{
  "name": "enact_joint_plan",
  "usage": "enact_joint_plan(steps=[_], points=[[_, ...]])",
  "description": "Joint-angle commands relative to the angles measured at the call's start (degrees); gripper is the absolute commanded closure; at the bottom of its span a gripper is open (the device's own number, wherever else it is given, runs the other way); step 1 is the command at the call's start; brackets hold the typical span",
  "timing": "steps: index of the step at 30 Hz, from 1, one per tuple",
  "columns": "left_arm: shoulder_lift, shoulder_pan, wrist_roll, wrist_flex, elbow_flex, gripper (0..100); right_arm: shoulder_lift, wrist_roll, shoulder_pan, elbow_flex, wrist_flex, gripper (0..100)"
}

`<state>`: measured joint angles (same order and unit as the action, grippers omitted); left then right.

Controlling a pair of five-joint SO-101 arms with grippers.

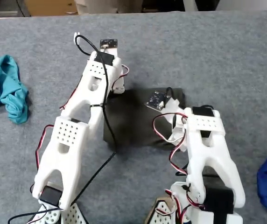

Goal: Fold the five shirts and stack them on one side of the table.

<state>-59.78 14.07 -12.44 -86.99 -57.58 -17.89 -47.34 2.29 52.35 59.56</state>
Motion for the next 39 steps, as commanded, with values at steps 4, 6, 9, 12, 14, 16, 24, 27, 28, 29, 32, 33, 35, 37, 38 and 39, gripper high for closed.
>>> enact_joint_plan(steps=[4,6,9,12,14,16,24,27,28,29,32,33,35,37,38,39], points=[[-1.5,-3.9,0.6,-2.9,-8.8,98,0.3,-0.1,1.1,-5.3,2.5,99.1],[-1.5,-3.6,0.7,-5.9,-12.3,98,0.3,0.0,1.0,-7.8,5.0,99.0],[-1.8,-2.8,1.5,-9.8,-16.8,98,0.3,2.3,1.0,-12.0,9.0,99.0],[-1.7,-1.3,4.7,-12.8,-19.2,96,-0.7,5.1,0.9,-16.4,13.4,99.0],[-1.5,-0.7,5.6,-13.8,-19.3,88,-2.8,8.2,0.9,-18.9,16.4,99.0],[-1.2,-0.9,5.5,-13.8,-19.3,80,-5.9,12.8,0.9,-21.1,19.3,99.0],[10.9,-2.9,9.6,-13.9,-14.0,83,-20.0,44.6,1.0,-22.7,23.6,99.1],[17.7,-3.4,14.0,-13.9,-5.8,86,-23.1,51.8,-0.4,-19.0,22.9,99.1],[20.3,-3.6,14.9,-13.9,-2.7,86,-24.0,52.9,-1.9,-17.2,22.9,99.1],[23.0,-4.0,15.8,-13.9,0.5,86,-24.7,54.0,-3.3,-14.9,22.6,99.1],[30.6,-4.7,18.9,-13.9,8.4,86,-27.4,59.4,-8.0,-7.3,20.4,99.2],[33.0,-5.4,20.1,-13.9,10.7,86,-28.4,61.6,-9.3,-5.0,19.3,99.2],[37.4,-6.5,22.1,-13.9,14.6,86,-30.5,65.4,-10.2,-1.5,15.7,99.0],[40.9,-8.4,23.4,-13.9,18.1,86,-32.3,68.7,-10.6,1.1,11.8,99.0],[42.3,-9.4,23.8,-13.9,19.7,86,-33.2,70.5,-10.6,2.6,9.8,98.9],[43.6,-10.6,24.0,-13.9,21.2,86,-33.7,72.7,-10.9,4.3,7.6,98.0]])
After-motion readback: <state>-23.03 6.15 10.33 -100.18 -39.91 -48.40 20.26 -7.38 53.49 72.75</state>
